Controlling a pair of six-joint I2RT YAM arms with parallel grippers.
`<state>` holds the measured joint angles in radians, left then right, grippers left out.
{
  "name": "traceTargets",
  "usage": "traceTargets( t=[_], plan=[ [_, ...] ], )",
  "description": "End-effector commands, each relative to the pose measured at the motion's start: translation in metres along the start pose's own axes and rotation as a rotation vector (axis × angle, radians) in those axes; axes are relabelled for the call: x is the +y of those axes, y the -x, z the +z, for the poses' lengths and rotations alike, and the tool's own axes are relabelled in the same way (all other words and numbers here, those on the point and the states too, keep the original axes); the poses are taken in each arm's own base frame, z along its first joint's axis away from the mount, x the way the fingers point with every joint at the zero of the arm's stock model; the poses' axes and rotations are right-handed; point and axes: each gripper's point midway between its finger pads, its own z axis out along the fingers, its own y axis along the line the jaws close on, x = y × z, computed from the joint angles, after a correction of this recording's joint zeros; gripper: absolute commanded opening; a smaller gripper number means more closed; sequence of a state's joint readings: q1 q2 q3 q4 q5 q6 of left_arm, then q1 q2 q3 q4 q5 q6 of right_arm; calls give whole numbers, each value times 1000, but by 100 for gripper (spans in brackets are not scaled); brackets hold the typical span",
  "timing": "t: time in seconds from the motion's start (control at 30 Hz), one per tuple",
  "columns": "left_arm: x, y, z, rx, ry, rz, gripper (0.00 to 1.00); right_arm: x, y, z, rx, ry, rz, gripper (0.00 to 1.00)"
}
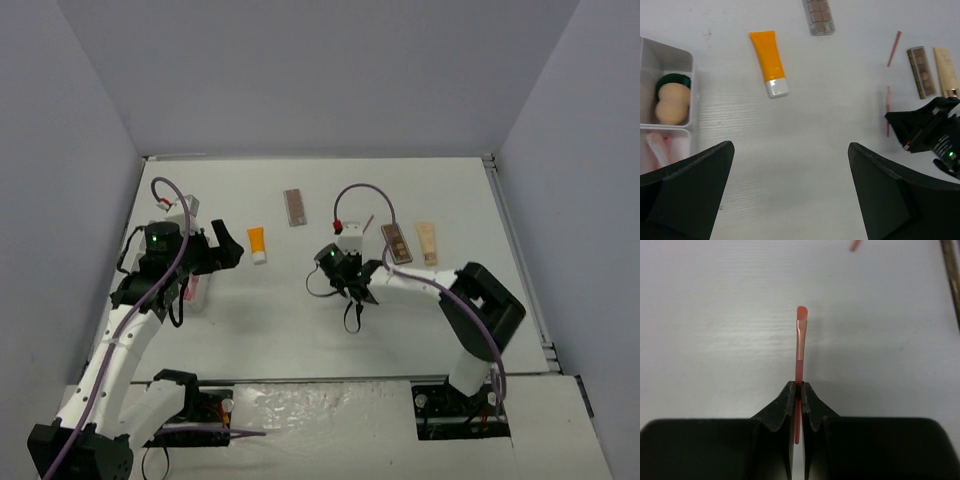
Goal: Organize the makeup
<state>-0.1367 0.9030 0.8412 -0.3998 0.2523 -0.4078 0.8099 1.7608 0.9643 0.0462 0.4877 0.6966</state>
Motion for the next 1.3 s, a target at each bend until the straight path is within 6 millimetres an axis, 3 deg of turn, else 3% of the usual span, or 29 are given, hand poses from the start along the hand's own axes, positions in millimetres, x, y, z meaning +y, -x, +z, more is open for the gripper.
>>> traceTargets(
  t=[0.0, 0.03, 0.1, 0.23, 0.47, 0.73, 0.97, 1.03, 1.13, 1.2, 1.27],
  plan=[
    [-75, 42, -20, -110, -256, -85, 97, 71, 52, -88, -279, 366, -75, 0],
    [-86, 40, -22, -105, -280, -89, 97, 77, 49, -99, -299, 432, -88, 0],
    [-95, 43, -24, -116, -280, -112, 97, 93, 67, -132, -400, 570, -55, 0],
    [-119, 40, -26, -102, -339, -166, 97, 109, 66, -177, -514, 727, -99, 0],
    [-156, 20, -27, -46, -392, -181, 93, 116, 75, -222, -611, 842, -92, 0],
    [-177, 0, -17, -11, -372, -140, 79, 110, 80, -238, -635, 881, -62, 0],
    [-203, -12, -15, -1, -406, -91, 28, 105, 80, -239, -639, 880, -56, 0],
    [-209, -13, -15, -1, -422, -85, 6, 104, 79, -239, -637, 880, -59, 0],
    [-211, -14, -14, -5, -414, -75, 0, 101, 77, -237, -636, 870, -61, 0],
    [-211, -13, -14, -16, -412, -74, 0, 99, 78, -237, -638, 866, -58, 14],
    [-209, -11, -14, -27, -405, -72, 0, 96, 78, -236, -639, 857, -58, 34]
  ],
)
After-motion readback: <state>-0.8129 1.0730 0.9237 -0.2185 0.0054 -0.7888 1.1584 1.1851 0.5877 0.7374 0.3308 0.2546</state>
